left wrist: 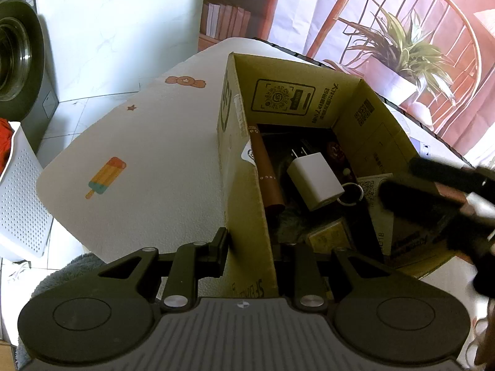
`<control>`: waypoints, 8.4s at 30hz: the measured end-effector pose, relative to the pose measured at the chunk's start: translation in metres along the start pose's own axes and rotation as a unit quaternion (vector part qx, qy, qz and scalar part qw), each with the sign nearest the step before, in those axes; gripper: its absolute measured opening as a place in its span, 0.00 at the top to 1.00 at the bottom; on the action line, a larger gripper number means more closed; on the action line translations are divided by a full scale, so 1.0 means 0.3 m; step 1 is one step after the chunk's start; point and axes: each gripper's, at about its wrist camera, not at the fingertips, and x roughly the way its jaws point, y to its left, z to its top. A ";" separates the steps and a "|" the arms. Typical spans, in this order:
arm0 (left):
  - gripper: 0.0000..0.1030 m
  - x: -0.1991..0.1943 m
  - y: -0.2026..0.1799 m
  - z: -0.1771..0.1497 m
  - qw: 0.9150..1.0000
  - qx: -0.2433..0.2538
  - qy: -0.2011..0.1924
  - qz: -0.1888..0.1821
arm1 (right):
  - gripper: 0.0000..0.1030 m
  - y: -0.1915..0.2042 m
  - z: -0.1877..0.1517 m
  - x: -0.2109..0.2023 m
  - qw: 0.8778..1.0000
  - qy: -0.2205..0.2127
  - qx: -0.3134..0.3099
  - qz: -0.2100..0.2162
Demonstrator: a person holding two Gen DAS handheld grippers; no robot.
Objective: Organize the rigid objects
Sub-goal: 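Lift the gold card case, carry it over the box and release it inside, then move the right gripper to the white marker and grasp it, then lift the white marker, carry it over the box and drop it inside, then move the right gripper to the clear plastic box and grasp it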
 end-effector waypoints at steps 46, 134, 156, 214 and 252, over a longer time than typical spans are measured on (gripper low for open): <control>0.75 0.014 -0.002 0.001 1.000 -0.002 0.006 0.004 | 0.70 -0.483 -0.042 0.332 0.975 0.065 0.197 -0.080; 0.75 0.017 -0.003 -0.005 1.000 -0.005 0.005 0.005 | 0.87 -0.274 0.071 -0.124 0.990 -0.091 0.108 -0.030; 0.75 0.015 -0.004 -0.005 1.000 -0.005 0.003 0.004 | 0.87 -0.112 0.027 0.029 0.996 -0.004 0.082 -0.028; 0.75 0.028 -0.006 -0.001 1.000 -0.004 0.009 0.006 | 0.10 -0.437 0.048 0.267 0.976 -0.022 -0.034 -0.214; 0.74 0.036 -0.009 0.000 1.000 -0.004 0.012 0.006 | 0.22 -0.452 -0.038 0.176 0.982 -0.022 0.062 -0.177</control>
